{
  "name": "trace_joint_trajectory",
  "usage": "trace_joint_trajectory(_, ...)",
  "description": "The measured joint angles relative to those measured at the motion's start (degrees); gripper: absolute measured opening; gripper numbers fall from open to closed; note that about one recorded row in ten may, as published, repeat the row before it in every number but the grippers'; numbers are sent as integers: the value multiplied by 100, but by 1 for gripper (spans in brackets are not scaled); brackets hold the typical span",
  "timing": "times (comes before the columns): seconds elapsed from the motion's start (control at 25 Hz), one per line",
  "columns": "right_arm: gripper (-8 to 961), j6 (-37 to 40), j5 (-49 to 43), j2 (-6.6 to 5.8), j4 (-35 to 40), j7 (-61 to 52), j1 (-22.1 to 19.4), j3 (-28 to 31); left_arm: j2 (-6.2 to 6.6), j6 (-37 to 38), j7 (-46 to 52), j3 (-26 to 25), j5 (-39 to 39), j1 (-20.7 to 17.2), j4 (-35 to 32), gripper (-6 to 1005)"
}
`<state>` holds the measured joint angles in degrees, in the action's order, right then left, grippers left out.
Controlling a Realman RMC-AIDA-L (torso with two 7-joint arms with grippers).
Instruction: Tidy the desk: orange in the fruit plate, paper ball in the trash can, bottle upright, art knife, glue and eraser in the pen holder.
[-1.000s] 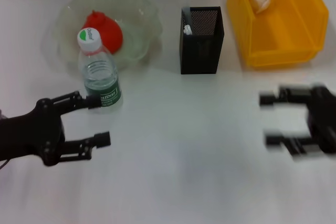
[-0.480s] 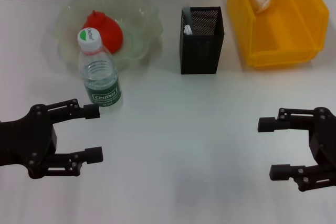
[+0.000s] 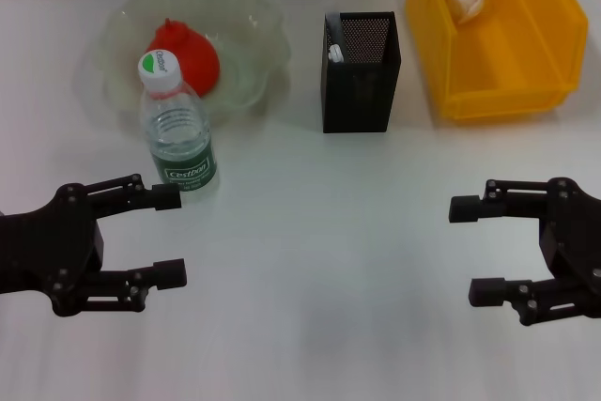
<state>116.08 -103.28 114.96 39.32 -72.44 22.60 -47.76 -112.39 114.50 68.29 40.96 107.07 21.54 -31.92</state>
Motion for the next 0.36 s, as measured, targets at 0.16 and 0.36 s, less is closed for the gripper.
trace_joint_trajectory(0.16,786,-85,0,9,-7,-6,41,-5,-6,3,0,0,2,8,-5,849)
trace_joint_trajectory(0.36,786,-88,0,13,-39,-8,84,3,-9,3,0,0,-3,22,-13,849)
